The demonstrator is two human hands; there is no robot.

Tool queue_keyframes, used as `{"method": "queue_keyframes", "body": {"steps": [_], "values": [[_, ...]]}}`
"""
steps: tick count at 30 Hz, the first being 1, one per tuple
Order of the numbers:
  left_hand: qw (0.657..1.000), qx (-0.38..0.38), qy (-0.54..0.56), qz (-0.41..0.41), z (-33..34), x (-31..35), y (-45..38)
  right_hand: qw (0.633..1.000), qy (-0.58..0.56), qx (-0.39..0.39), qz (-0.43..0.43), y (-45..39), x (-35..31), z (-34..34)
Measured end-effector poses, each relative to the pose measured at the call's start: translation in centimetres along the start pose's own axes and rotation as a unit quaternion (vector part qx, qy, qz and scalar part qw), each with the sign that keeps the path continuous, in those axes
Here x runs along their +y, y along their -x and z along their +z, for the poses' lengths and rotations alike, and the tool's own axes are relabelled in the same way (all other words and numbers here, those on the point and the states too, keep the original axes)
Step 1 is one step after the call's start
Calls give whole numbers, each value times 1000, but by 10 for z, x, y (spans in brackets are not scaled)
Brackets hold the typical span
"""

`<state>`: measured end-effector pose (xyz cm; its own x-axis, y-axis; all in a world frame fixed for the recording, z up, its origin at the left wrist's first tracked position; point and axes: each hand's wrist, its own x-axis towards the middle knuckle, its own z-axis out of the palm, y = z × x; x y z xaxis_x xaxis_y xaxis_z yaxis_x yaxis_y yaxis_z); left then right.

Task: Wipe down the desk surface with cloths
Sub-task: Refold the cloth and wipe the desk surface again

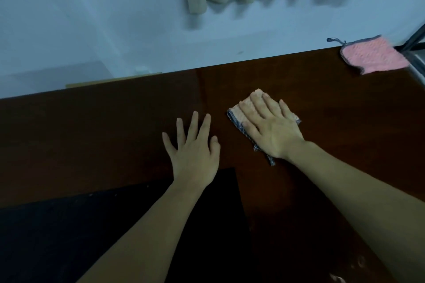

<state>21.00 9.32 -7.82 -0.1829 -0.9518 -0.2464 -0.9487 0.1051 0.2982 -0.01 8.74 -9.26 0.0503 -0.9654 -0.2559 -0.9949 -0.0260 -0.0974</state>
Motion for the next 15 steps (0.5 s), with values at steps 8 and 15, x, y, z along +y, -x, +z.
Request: {"method": "queue_keyframes", "body": {"steps": [8,15], "values": [[999,34,-25,-17,23,15,-3,995,22,15,-100,84,7,26],[998,43,-33,-30,22,20,-4,990,6,12,-139,42,37,13]]}}
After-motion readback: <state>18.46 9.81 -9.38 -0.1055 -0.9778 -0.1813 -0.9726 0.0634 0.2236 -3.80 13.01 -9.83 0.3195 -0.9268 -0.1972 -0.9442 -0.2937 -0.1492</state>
